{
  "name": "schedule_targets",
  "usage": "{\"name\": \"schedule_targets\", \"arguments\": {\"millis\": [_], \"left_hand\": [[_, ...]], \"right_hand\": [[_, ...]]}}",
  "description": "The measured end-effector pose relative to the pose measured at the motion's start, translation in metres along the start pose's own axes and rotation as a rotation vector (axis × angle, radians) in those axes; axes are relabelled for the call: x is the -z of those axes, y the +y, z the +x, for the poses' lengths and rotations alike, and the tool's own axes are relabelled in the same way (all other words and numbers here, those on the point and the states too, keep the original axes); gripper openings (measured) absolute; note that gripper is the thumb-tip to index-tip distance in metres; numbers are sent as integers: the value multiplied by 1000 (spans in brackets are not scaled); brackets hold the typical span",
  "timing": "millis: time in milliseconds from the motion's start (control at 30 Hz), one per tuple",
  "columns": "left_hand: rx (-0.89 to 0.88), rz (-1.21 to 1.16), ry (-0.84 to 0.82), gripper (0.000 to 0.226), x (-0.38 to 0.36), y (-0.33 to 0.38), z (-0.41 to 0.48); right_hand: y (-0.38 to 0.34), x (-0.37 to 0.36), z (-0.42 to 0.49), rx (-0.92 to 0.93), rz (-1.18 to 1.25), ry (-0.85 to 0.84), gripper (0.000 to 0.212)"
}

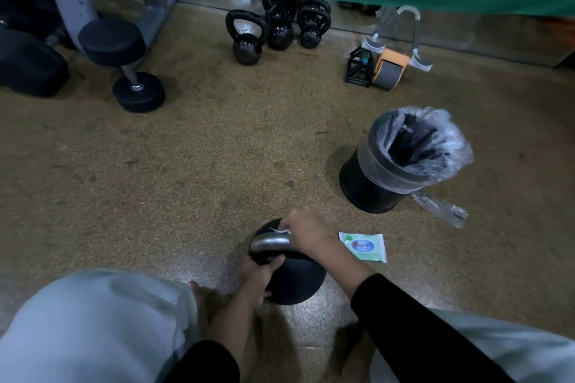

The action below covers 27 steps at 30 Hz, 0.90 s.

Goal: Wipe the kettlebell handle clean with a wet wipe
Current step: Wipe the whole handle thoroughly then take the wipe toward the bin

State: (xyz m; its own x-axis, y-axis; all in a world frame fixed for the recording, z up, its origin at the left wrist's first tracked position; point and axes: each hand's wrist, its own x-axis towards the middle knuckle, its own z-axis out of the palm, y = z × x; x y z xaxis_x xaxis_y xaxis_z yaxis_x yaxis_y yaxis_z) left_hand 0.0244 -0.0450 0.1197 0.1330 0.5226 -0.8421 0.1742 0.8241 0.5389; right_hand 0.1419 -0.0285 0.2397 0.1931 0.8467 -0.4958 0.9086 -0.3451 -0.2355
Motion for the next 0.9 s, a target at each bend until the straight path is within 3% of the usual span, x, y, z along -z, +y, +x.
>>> {"name": "schedule_targets", "arguments": {"millis": [167, 767, 900], "left_hand": [[14, 7, 27, 62, 0, 1, -1], [22, -7, 14, 59, -1, 2, -1], [16, -2, 26, 62, 1, 1, -1]], "right_hand": [[3, 6, 4, -57, 1, -21, 27], [4, 7, 0, 94, -12, -35, 35], [6, 12, 2, 55, -20, -52, 29]]}}
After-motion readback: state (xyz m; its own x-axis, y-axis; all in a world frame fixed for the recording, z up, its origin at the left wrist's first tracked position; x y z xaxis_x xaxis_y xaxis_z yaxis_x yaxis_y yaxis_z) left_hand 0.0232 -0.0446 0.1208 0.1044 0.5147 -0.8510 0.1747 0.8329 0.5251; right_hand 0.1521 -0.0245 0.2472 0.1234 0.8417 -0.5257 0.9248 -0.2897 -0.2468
